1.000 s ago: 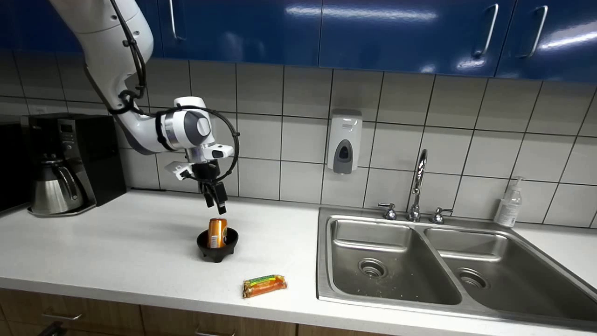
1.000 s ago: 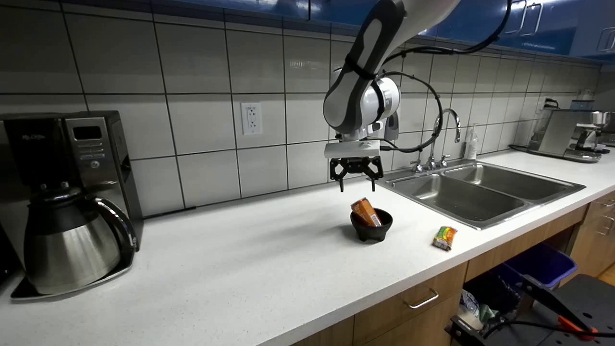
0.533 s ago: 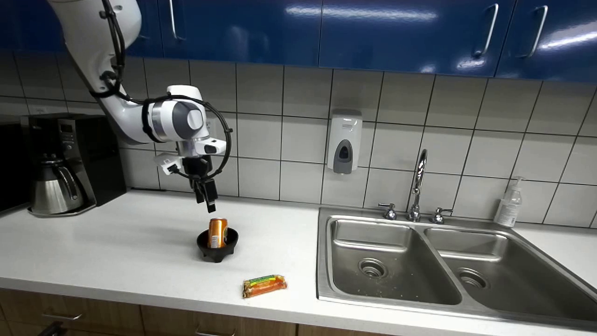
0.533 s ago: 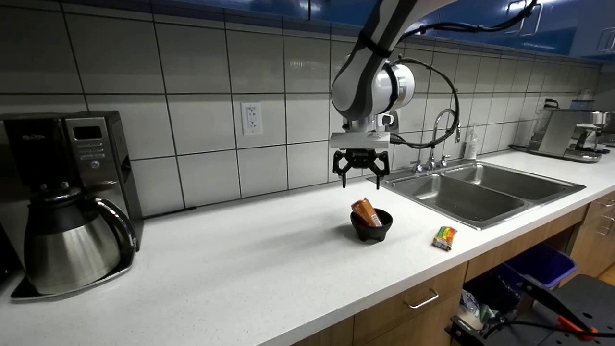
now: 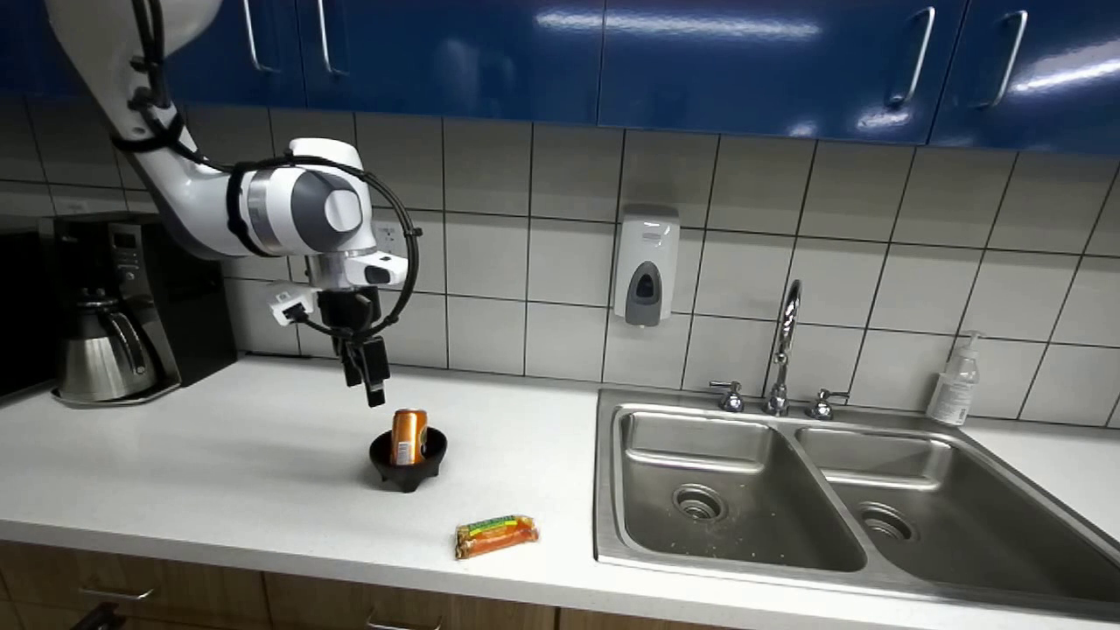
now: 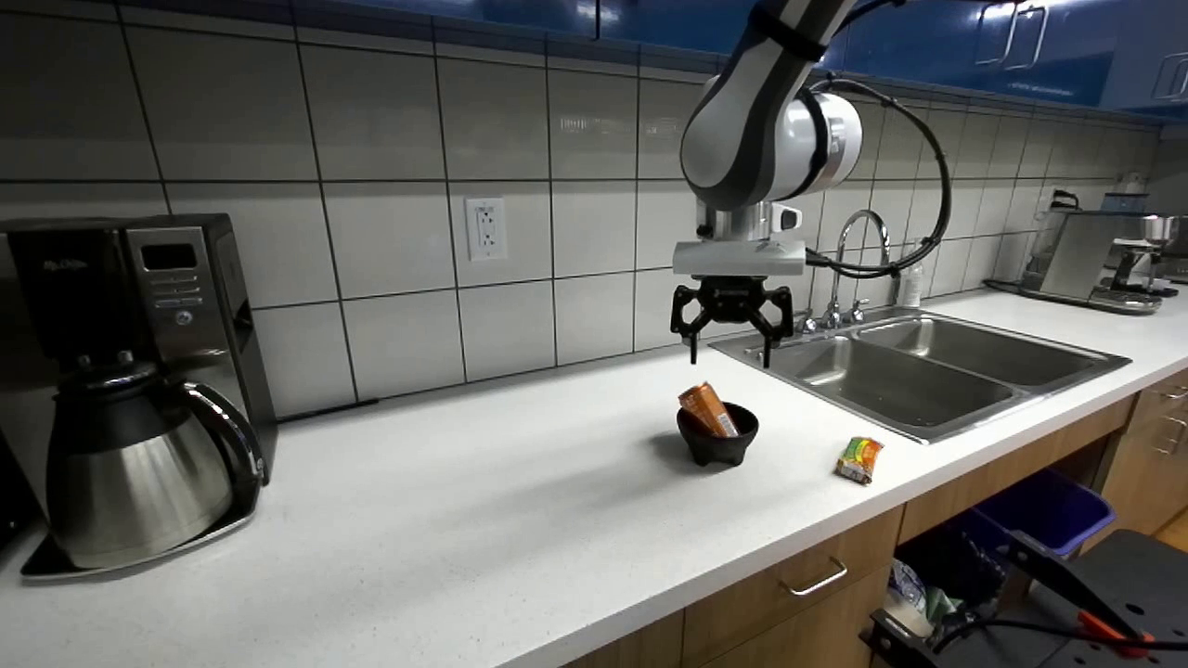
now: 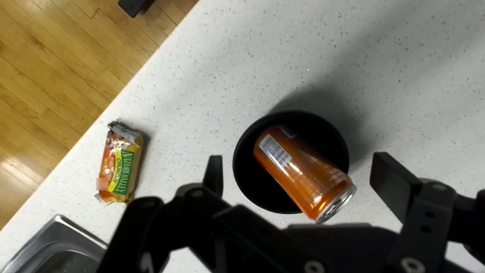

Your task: Put the soda can in the bowl

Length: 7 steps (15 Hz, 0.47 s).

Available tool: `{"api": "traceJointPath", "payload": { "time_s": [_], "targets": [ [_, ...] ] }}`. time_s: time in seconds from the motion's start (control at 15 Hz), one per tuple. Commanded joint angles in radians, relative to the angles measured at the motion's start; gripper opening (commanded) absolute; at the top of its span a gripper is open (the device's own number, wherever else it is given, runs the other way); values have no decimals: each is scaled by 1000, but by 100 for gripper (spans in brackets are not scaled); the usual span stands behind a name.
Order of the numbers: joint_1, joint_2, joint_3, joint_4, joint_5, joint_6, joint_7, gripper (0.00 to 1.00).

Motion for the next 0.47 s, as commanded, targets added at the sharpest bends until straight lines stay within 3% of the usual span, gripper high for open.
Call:
{"api": "traceJointPath", "payload": {
  "time_s": [0.0, 0.27, 0.4],
  "targets": [
    [-45, -127, 34, -114, -25, 6, -28, 100],
    [-62, -182, 54, -162, -69, -17, -1, 100],
    [-75, -133, 68, -127, -49, -5, -4, 100]
  ]
}}
